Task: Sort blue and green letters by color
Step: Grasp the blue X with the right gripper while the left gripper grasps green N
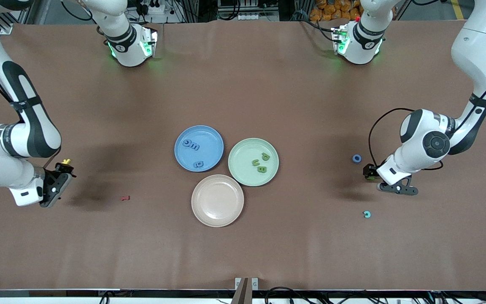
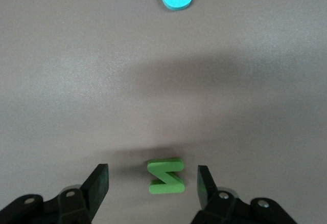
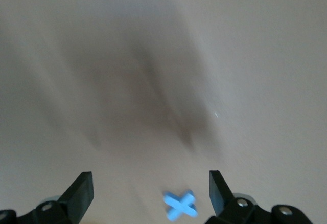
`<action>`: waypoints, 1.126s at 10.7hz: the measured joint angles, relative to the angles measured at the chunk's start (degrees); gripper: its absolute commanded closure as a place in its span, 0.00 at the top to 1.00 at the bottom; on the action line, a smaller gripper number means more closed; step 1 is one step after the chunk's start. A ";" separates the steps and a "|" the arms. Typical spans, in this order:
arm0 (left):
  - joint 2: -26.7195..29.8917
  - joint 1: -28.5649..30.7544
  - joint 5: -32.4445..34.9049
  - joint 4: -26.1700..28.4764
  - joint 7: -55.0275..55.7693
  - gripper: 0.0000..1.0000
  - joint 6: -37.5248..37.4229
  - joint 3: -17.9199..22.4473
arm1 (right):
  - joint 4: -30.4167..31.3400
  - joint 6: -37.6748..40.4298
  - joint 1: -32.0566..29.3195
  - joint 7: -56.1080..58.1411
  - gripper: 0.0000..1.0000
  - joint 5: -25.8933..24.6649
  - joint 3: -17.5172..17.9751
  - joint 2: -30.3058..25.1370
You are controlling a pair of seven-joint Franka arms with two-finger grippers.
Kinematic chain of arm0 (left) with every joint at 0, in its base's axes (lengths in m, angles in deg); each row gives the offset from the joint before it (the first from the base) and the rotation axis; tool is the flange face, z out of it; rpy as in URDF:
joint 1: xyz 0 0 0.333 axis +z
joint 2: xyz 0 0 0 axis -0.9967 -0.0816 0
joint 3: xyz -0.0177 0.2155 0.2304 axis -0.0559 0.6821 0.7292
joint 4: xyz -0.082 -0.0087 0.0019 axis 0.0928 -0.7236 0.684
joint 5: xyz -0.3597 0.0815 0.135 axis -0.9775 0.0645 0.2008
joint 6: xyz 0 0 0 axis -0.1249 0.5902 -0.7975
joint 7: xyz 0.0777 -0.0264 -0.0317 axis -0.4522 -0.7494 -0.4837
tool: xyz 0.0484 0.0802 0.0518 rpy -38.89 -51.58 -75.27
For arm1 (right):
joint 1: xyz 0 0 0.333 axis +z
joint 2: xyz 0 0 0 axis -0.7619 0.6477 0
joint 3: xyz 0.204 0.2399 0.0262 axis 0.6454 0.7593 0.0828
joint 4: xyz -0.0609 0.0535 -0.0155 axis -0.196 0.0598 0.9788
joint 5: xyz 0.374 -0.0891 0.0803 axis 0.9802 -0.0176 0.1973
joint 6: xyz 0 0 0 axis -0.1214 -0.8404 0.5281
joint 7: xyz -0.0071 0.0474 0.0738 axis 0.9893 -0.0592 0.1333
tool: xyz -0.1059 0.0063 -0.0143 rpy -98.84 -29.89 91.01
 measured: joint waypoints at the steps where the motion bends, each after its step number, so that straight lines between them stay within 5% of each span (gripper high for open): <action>1: -0.16 -0.02 0.10 -0.01 0.03 0.75 0.01 0.00 | 0.03 -2.19 -0.04 4.02 1.00 0.00 -1.67 0.36; 7: -2.42 -0.21 2.30 -0.05 1.56 0.63 0.07 0.01 | 2.58 -10.86 -2.47 13.03 1.00 -0.01 -4.46 2.74; 9: -2.61 -0.21 2.37 -0.08 1.67 0.44 0.12 0.02 | 2.68 -10.89 -2.54 14.03 1.00 -0.01 -4.48 3.50; 12: -2.62 -0.21 2.37 -0.11 1.71 0.01 0.13 0.02 | 2.68 -11.21 -2.96 14.88 1.00 -0.01 -4.51 4.49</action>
